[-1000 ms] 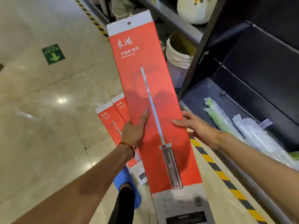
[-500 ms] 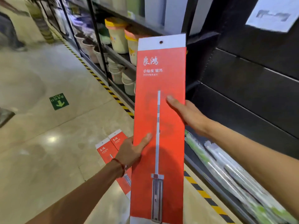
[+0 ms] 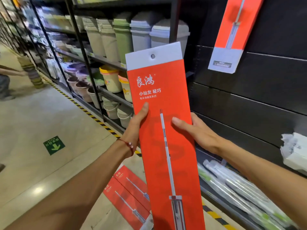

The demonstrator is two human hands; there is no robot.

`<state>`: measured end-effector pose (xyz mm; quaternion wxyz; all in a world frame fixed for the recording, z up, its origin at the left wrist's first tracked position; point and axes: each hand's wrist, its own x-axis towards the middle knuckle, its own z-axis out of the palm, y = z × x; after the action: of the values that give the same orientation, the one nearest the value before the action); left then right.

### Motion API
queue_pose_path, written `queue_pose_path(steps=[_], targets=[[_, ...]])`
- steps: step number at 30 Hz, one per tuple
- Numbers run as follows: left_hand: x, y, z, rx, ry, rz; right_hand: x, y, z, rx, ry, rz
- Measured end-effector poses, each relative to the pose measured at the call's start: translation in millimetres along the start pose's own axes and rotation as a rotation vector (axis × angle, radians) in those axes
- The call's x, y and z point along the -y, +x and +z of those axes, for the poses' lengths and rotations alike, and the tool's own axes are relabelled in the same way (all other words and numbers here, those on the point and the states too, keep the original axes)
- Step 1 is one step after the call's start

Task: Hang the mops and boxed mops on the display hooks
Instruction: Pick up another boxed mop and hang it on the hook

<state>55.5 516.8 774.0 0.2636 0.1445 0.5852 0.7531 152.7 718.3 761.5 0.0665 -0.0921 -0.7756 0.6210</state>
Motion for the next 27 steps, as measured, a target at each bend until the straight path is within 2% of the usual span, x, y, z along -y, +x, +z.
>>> queue_pose_path(steps=[4, 13, 19, 27], targets=[[-24.0, 11.0, 25.8, -0.005, -0.067, 0.08, 30.8, -8.3, -20.3, 0.025, 0.035, -0.015], [-76.3, 45.3, 90.9, -0.022, 0.088, 0.297, 86.3, -11.1, -93.1, -0.007, -0.021, -0.044], [-102.4, 77.6, 138.2, 0.045, 0.157, 0.315, 131.9, 6.9, -158.6, -0.17, 0.047, -0.276], [-126.1, 139.8, 182.1, 0.133, 0.175, 0.263, 183.6, 56.8, -221.8, -0.451, -0.016, -0.491]])
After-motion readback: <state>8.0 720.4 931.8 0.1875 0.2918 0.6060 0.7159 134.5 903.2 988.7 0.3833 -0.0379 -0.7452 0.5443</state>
